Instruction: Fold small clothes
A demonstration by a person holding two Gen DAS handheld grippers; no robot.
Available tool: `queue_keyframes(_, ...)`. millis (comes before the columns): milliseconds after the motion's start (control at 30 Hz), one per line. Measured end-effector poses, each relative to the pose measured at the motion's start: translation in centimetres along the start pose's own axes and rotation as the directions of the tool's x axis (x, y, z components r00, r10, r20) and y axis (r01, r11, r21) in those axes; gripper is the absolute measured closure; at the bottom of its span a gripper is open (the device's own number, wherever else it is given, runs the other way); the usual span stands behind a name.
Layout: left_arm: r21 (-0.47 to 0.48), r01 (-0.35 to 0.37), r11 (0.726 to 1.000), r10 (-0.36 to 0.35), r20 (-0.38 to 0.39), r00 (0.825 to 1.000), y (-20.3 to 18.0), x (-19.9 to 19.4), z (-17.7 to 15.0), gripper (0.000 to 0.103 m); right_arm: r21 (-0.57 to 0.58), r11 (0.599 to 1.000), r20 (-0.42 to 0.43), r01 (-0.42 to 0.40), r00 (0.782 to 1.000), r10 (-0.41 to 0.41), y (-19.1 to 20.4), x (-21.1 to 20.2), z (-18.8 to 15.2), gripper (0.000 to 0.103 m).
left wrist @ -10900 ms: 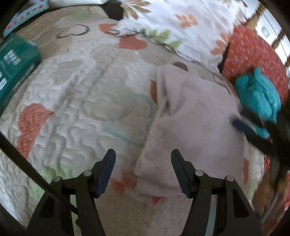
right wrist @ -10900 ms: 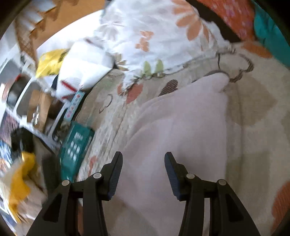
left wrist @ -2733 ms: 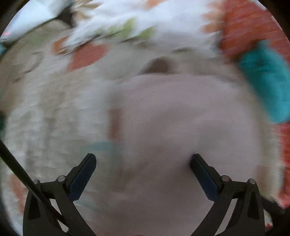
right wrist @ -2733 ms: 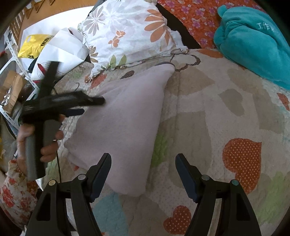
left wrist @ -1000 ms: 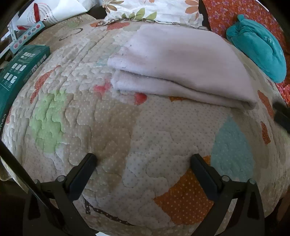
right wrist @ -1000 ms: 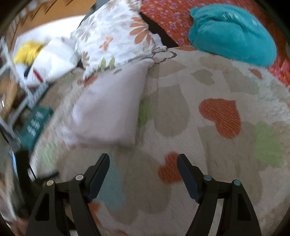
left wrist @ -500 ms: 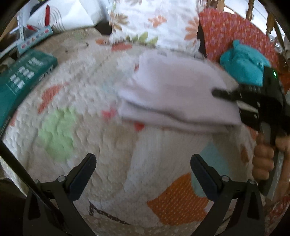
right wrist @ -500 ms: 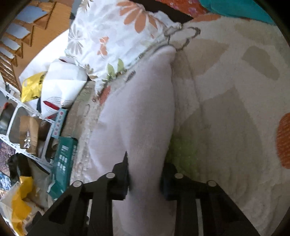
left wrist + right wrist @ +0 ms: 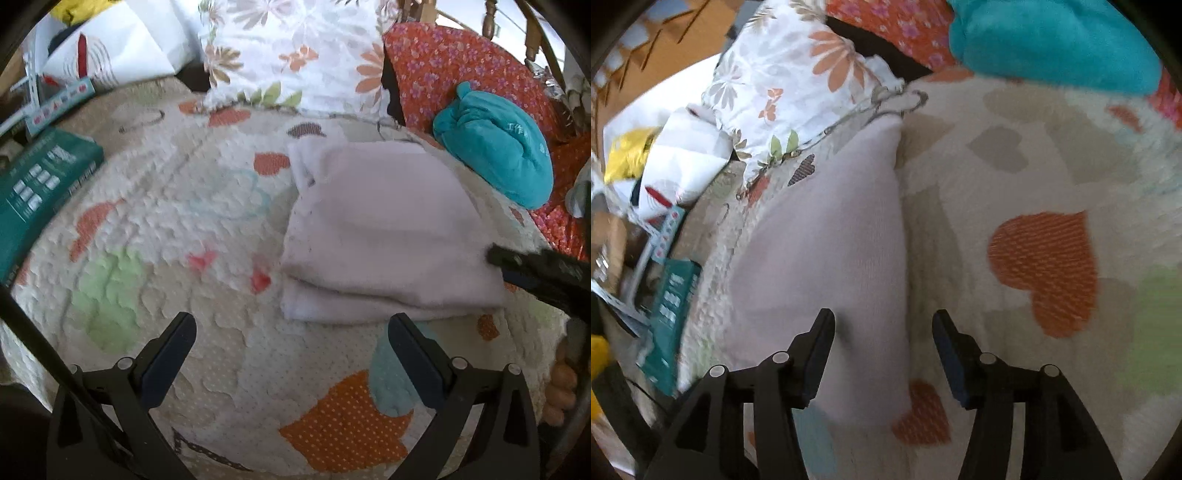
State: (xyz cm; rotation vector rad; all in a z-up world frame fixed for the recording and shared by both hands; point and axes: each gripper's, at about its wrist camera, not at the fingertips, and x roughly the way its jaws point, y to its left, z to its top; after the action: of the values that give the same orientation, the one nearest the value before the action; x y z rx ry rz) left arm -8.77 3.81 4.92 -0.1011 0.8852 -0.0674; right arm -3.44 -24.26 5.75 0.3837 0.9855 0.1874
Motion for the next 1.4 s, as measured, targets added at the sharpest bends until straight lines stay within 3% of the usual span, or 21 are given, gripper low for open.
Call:
queue_keyframes(200, 0.044, 0.025, 0.999, -0.030, 0.102, 0.994, -1.3, -1.8, -0.2, 0.000, -0.070, 0.991, 0.058, 0.114, 0.992, -0.110, 0.0, -3.6, -5.0, 0.033)
queue_keyframes(400, 0.056, 0.009, 0.998, -0.009, -0.009, 1.000, -2.4, -0.1, -1.7, 0.000, -0.099, 0.978, 0.070, 0.182, 0.982, -0.176, 0.0, -3.6, -7.1, 0.033)
queue_keyframes(633, 0.001, 0.030, 1.000, -0.029, -0.166, 0.986, -2.1, 2.5, -3.7, 0.000, -0.104, 0.972, 0.083, 0.208, 0.976, -0.200, 0.0, -3.4, -7.2, 0.032)
queue_keyframes(900, 0.071, -0.033, 0.997, 0.044, -0.165, 0.985, -3.2, 3.2, -4.6, 0.000, -0.094, 0.972, 0.081, 0.216, 0.975, -0.208, -0.1, -3.1, -7.3, 0.028)
queue_keyframes(1267, 0.061, -0.031, 0.998, 0.042, -0.194, 0.980, -3.1, 3.1, -4.4, 0.000, -0.083, 0.971, 0.082, 0.223, 0.973, -0.217, -0.4, -2.8, -7.2, 0.027)
queue_keyframes(1400, 0.064, -0.026, 0.998, 0.037, -0.167, 0.985, -3.0, 2.4, -3.8, 0.000, -0.093, 0.969, 0.100, 0.230, 0.970, -0.220, -0.1, -3.0, -7.2, 0.026)
